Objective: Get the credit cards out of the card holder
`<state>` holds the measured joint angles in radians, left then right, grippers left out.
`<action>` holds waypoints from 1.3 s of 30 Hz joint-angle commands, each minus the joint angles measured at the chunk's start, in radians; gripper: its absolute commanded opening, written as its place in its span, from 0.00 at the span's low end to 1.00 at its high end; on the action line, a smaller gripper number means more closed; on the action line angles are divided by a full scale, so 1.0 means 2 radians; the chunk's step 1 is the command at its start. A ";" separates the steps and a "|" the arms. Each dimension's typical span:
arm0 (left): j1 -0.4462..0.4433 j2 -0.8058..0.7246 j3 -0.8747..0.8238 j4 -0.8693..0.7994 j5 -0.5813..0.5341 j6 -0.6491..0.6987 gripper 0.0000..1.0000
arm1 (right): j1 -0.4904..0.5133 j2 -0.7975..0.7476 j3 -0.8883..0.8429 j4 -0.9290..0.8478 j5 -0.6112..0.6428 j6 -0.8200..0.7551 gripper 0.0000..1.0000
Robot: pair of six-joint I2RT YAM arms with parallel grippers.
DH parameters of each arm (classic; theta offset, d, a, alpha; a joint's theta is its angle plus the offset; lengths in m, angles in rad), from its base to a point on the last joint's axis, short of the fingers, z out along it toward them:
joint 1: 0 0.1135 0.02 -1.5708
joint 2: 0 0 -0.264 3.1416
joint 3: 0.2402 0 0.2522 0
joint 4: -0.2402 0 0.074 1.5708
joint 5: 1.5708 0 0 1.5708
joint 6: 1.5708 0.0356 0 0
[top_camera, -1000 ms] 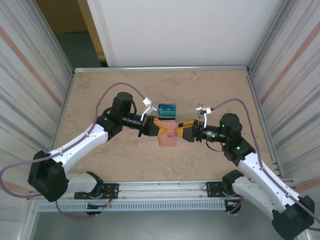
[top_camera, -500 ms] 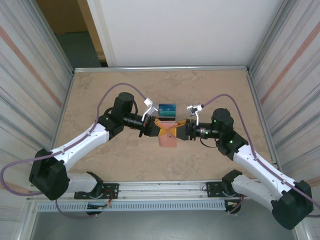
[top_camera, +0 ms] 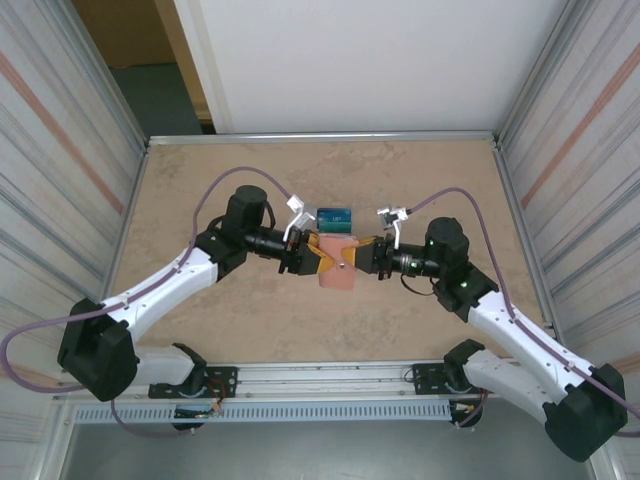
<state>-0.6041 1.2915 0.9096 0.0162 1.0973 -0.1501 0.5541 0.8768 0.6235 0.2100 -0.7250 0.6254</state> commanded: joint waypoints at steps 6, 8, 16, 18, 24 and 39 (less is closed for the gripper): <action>0.006 -0.020 -0.048 0.033 -0.018 -0.040 0.63 | -0.019 -0.023 -0.016 0.015 0.041 0.041 0.00; 0.006 -0.020 -0.057 0.053 -0.025 -0.054 0.65 | -0.020 -0.021 -0.016 0.018 0.042 0.050 0.00; 0.006 -0.013 -0.088 0.148 -0.047 -0.113 0.71 | -0.020 -0.017 -0.024 0.031 0.046 0.078 0.00; 0.006 -0.007 -0.092 0.172 -0.046 -0.127 0.71 | -0.020 -0.019 -0.029 0.039 0.045 0.083 0.00; 0.002 0.015 -0.097 0.223 -0.035 -0.158 0.68 | -0.020 -0.012 -0.038 0.062 0.042 0.095 0.00; -0.006 0.047 -0.102 0.253 -0.024 -0.179 0.45 | -0.019 0.023 -0.039 0.120 0.028 0.121 0.00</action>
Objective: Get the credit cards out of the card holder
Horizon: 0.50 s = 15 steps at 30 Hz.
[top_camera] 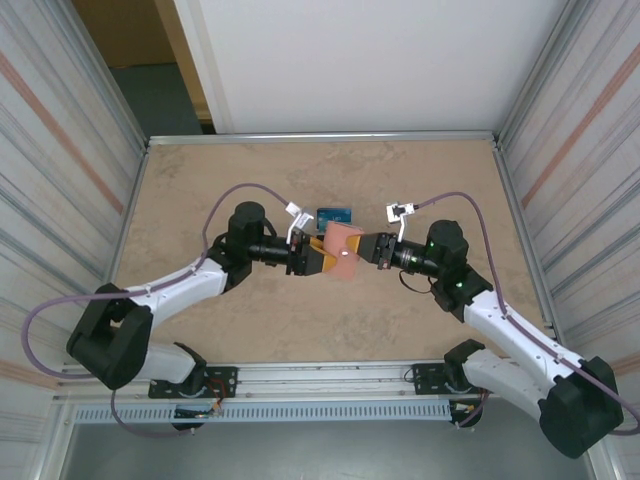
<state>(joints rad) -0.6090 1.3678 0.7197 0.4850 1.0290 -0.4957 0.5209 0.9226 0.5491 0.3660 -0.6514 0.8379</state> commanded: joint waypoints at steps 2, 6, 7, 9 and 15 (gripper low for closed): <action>-0.004 0.011 -0.007 0.022 0.012 -0.009 0.36 | -0.003 0.001 -0.002 0.040 -0.008 0.014 0.00; -0.004 0.011 -0.006 0.023 0.011 -0.011 0.21 | -0.003 0.000 -0.002 0.018 0.003 0.006 0.00; -0.004 0.010 -0.005 0.022 0.009 -0.010 0.18 | -0.003 -0.001 -0.001 0.010 0.007 0.003 0.00; -0.004 0.009 -0.003 0.015 0.004 -0.008 0.13 | -0.003 -0.005 0.002 -0.015 0.017 -0.005 0.04; -0.004 0.003 0.004 -0.038 -0.032 0.014 0.01 | 0.007 -0.026 0.035 -0.141 0.084 -0.051 0.42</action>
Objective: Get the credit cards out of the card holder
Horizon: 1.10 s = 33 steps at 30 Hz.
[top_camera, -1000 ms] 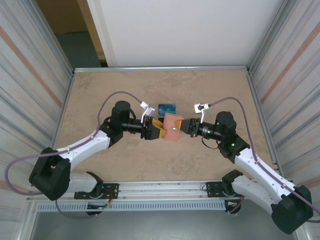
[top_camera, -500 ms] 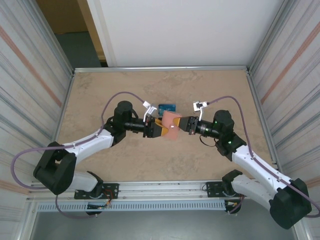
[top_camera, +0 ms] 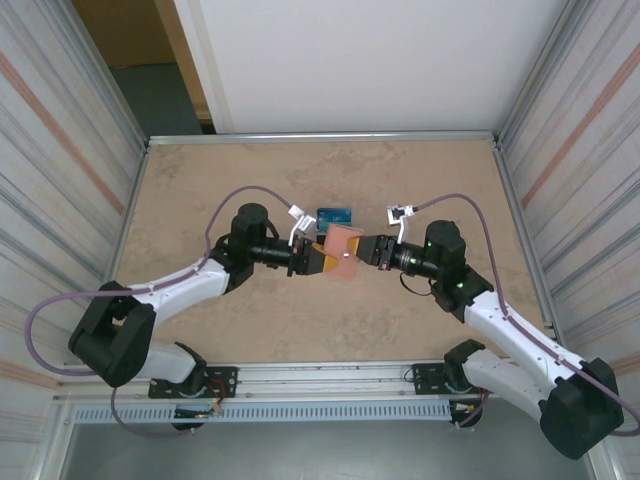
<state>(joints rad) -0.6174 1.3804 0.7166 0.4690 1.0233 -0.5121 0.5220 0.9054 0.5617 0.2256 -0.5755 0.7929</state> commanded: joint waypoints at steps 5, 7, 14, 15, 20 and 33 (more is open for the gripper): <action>-0.010 -0.016 0.024 -0.126 -0.108 0.074 0.00 | 0.038 -0.037 0.065 -0.191 0.184 -0.040 0.60; -0.023 -0.021 0.034 -0.160 -0.148 0.098 0.00 | 0.059 -0.037 0.083 -0.238 0.240 -0.036 0.61; -0.048 -0.027 0.037 -0.164 -0.216 0.104 0.00 | 0.145 -0.001 0.149 -0.343 0.364 -0.001 0.53; -0.049 -0.030 0.033 -0.157 -0.221 0.102 0.00 | 0.151 0.007 0.156 -0.349 0.367 0.003 0.52; -0.050 -0.032 0.029 -0.150 -0.236 0.100 0.00 | 0.181 0.060 0.186 -0.360 0.370 0.015 0.40; -0.050 -0.040 0.019 -0.131 -0.269 0.086 0.00 | 0.197 0.121 0.219 -0.354 0.389 0.036 0.43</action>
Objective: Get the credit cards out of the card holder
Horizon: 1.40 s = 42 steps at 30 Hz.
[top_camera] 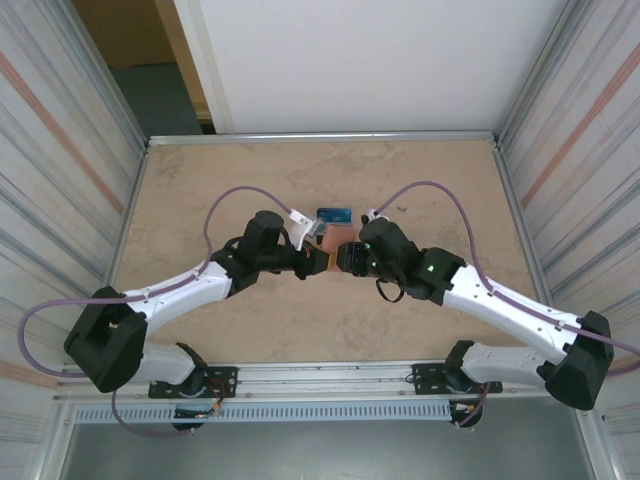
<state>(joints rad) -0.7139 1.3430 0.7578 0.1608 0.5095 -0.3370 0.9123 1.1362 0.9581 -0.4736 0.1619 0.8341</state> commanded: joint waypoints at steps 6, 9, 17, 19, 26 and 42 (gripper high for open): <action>-0.002 -0.021 -0.003 0.028 -0.008 0.000 0.00 | -0.001 0.019 0.027 -0.002 0.030 0.021 0.44; -0.002 -0.021 -0.004 0.031 -0.004 0.000 0.00 | -0.004 0.024 0.029 0.004 0.031 0.023 0.44; -0.002 -0.019 -0.003 0.041 0.008 -0.001 0.00 | -0.014 0.039 0.031 0.018 0.026 0.028 0.43; -0.002 -0.018 -0.003 0.041 0.010 0.000 0.00 | -0.014 0.042 0.031 0.026 0.023 0.028 0.42; -0.002 -0.012 -0.003 0.048 0.024 -0.002 0.00 | -0.015 0.047 0.029 0.044 0.018 0.024 0.44; -0.002 -0.012 0.002 0.051 0.040 0.004 0.00 | -0.030 0.049 0.020 0.014 0.039 0.042 0.40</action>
<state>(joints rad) -0.7109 1.3369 0.7567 0.1875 0.5190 -0.3401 0.8696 1.2316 0.9867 -0.4263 0.1860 0.8906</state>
